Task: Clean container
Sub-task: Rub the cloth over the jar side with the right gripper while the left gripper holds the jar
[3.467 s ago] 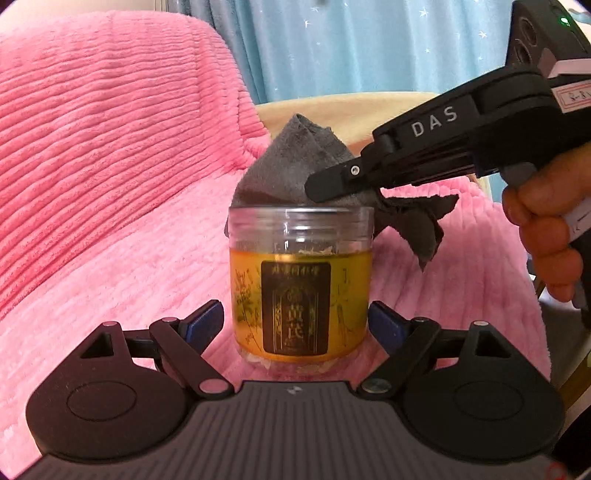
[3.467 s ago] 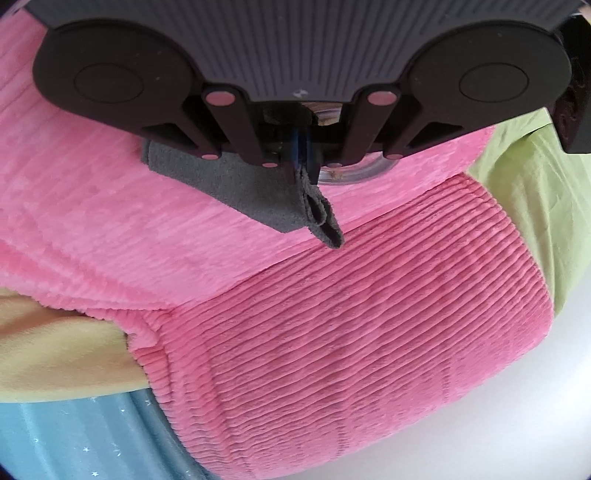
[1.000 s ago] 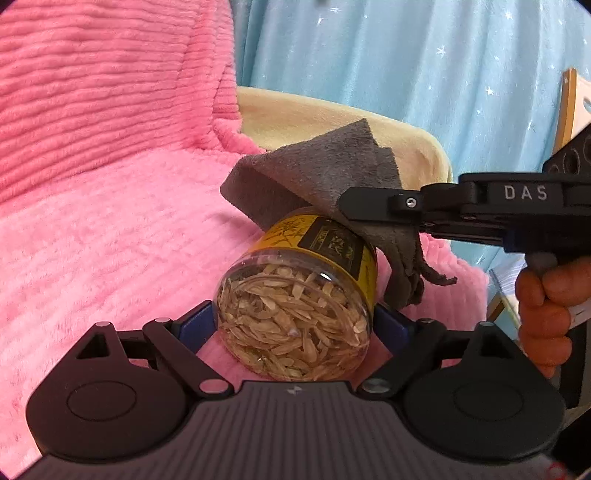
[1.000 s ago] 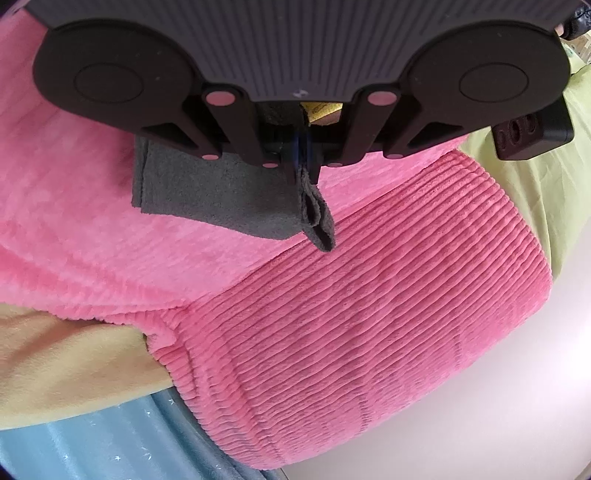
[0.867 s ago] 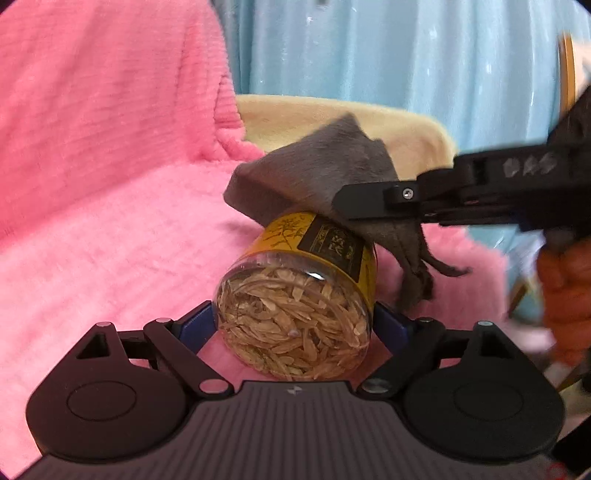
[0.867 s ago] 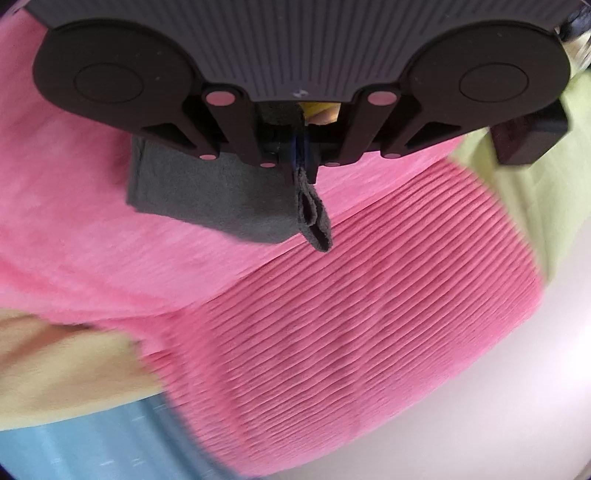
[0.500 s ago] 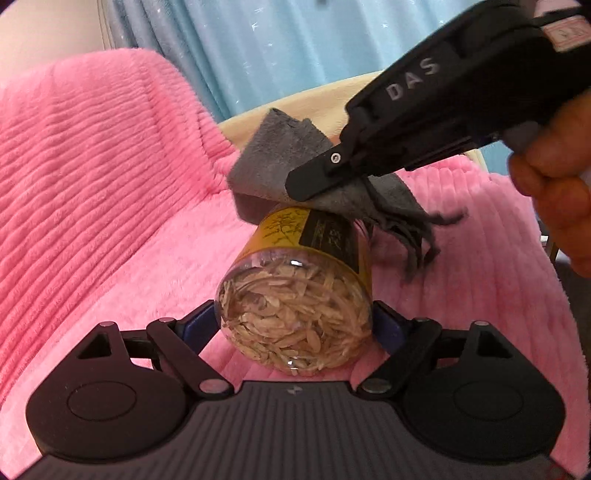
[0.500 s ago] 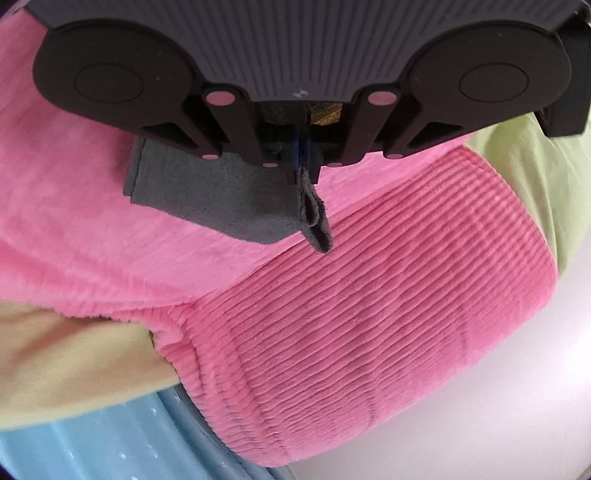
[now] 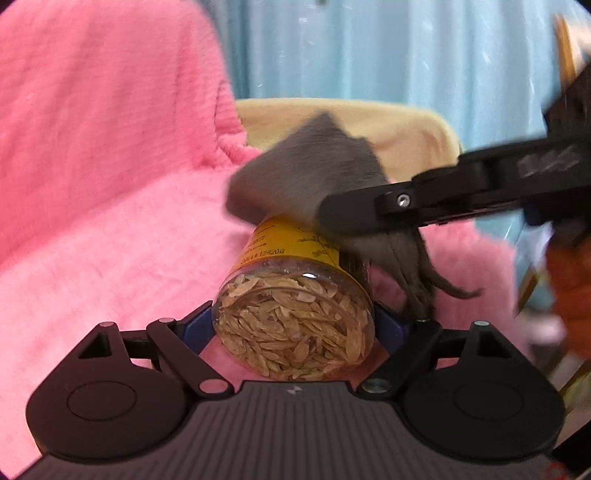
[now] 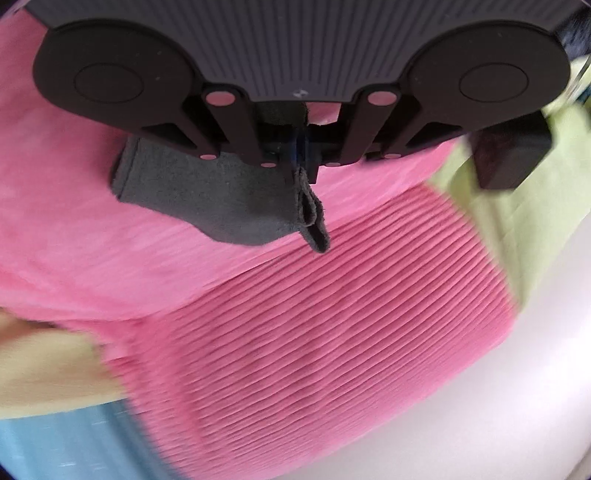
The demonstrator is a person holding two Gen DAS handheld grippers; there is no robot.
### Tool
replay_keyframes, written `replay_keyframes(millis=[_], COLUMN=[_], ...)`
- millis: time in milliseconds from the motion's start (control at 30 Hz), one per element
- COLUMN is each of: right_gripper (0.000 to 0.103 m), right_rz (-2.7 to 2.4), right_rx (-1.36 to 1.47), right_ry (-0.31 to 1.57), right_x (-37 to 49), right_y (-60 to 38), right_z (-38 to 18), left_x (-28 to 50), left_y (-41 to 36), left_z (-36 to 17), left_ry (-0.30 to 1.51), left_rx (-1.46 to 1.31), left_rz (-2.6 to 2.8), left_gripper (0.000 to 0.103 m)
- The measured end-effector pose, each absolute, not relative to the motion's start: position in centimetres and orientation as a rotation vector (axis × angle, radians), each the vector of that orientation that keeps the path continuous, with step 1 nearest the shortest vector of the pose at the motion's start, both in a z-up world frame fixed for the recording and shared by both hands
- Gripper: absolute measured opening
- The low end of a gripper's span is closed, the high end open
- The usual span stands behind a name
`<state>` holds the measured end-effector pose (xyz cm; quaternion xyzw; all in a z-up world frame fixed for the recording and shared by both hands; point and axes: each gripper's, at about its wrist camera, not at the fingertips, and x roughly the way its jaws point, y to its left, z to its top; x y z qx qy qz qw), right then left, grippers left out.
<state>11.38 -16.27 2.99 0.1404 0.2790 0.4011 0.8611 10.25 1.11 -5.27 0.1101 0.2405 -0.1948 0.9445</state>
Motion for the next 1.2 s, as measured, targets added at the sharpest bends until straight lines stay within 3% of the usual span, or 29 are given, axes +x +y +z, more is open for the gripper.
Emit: replay_keyframes(millis=[333, 567, 800, 933, 1200], right_gripper=[0.001, 0.001, 0.003, 0.003, 0.001], right_rz=[0.679, 0.693, 0.744, 0.888, 0.655], right_rx=[0.390, 0.384, 0.395, 0.302, 0.414], right_ry=[0.542, 0.542, 0.575, 0.612, 0.551], right_x=[13.2, 12.7, 12.5, 11.0, 13.3], right_y=[-18.3, -18.0, -17.8, -15.5, -18.5], right_z=[2.6, 2.5, 2.8, 2.9, 2.3], left_x=[8.3, 10.2, 10.2, 8.6, 7.5], left_y=[-2.1, 1.6, 1.9, -0.5, -2.0], left_z=[-5.9, -4.8, -5.1, -5.4, -6.0], left_ry=[0.416, 0.500, 0.517, 0.449, 0.392], left_rx=[0.482, 0.087, 0.080, 0.391, 0.518], left_rz=[-0.382, -0.466, -0.461, -0.391, -0.398], left_gripper=[0.086, 0.088, 0.087, 0.087, 0.085])
